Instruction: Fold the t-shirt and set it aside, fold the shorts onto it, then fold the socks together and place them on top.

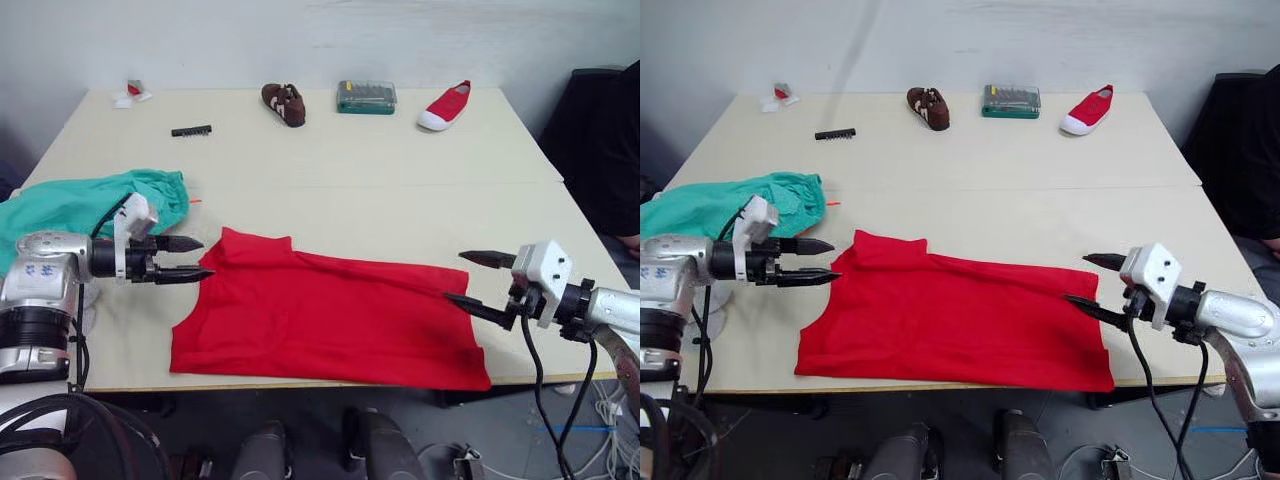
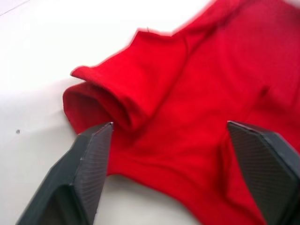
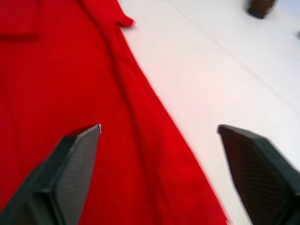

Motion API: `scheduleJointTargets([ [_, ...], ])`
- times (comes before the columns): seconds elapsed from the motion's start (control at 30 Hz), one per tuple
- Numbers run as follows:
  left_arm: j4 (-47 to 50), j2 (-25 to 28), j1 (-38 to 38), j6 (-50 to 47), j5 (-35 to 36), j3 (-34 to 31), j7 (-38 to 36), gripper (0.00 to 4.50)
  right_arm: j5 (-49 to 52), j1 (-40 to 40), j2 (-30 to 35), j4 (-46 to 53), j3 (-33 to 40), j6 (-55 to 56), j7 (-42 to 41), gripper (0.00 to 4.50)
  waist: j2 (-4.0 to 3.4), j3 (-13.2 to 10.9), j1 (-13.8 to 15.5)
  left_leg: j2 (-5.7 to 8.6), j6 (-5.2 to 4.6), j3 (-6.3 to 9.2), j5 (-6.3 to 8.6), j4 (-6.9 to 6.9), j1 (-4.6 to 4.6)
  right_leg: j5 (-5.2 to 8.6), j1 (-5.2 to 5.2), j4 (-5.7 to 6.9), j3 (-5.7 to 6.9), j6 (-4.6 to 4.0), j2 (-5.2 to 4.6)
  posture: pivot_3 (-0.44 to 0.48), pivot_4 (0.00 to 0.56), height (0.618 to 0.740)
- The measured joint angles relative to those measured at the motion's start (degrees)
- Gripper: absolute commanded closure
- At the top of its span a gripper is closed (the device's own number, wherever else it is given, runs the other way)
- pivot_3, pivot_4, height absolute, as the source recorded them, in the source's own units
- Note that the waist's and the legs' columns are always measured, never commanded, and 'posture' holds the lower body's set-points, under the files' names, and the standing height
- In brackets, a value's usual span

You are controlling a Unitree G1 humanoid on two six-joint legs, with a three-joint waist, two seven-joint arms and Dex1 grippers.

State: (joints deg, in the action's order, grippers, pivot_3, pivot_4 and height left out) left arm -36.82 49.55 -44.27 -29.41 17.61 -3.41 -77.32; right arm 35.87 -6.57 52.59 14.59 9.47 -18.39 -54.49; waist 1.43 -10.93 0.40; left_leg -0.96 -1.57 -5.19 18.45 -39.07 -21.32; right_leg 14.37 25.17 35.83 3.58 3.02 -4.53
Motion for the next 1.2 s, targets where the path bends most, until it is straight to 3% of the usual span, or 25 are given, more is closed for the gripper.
scheduleJointTargets([
  [0.2, -8.0, -4.2, -9.6, -5.6, -3.2, 2.5, 5.7, 0.49, 10.8, -5.9, -2.2, 8.4, -1.4, -14.2, 3.1, 0.14, 0.00, 0.0, 0.2, 0.04, -0.04, -0.05, 0.06, 0.05, -0.09, 0.00, 0.05, -0.13, 0.01, 0.02, 0.01, 0.000, 0.150, 0.740],
  [0.4, -18.7, -10.0, -13.6, -1.8, -8.4, 6.1, 9.0, 0.49, 10.7, -9.8, -5.8, 9.7, -4.8, -18.0, 5.0, 0.14, 0.25, -0.1, 0.0, 0.06, -0.05, -0.12, 0.06, -0.01, -0.35, -0.04, 0.29, -0.14, 0.01, 0.07, 0.03, 0.000, 0.150, 0.740],
  [0.77, -24.9, -11.5, -16.2, 7.7, -12.6, 6.3, 8.4, 0.49, 10.0, -8.5, -7.9, 11.3, -4.8, -19.8, 7.1, 0.14, 0.26, -0.1, -0.2, 0.06, -0.07, -0.11, 0.08, 0.00, -0.38, -0.04, 0.30, -0.17, 0.03, 0.09, 0.01, 0.000, 0.150, 0.740],
  [1.03, -26.2, -8.5, -21.3, 8.5, -13.5, 5.8, 3.8, 0.49, 9.3, -7.4, -7.9, 12.4, -4.7, -20.0, 7.5, 0.14, 0.26, -0.1, -0.4, 0.06, -0.07, -0.11, 0.07, 0.00, -0.37, -0.05, 0.30, -0.15, 0.05, 0.09, 0.03, 0.000, 0.150, 0.740],
  [1.2, -29.7, -10.3, -23.6, 10.3, -13.9, 4.6, 7.1, 0.49, 8.6, -7.4, -8.2, 12.4, -4.7, -20.0, 7.8, 0.14, 0.26, -0.1, -0.3, 0.08, -0.09, -0.12, 0.07, -0.01, -0.37, -0.05, 0.29, -0.14, 0.04, 0.10, 0.00, 0.000, 0.150, 0.740],
])
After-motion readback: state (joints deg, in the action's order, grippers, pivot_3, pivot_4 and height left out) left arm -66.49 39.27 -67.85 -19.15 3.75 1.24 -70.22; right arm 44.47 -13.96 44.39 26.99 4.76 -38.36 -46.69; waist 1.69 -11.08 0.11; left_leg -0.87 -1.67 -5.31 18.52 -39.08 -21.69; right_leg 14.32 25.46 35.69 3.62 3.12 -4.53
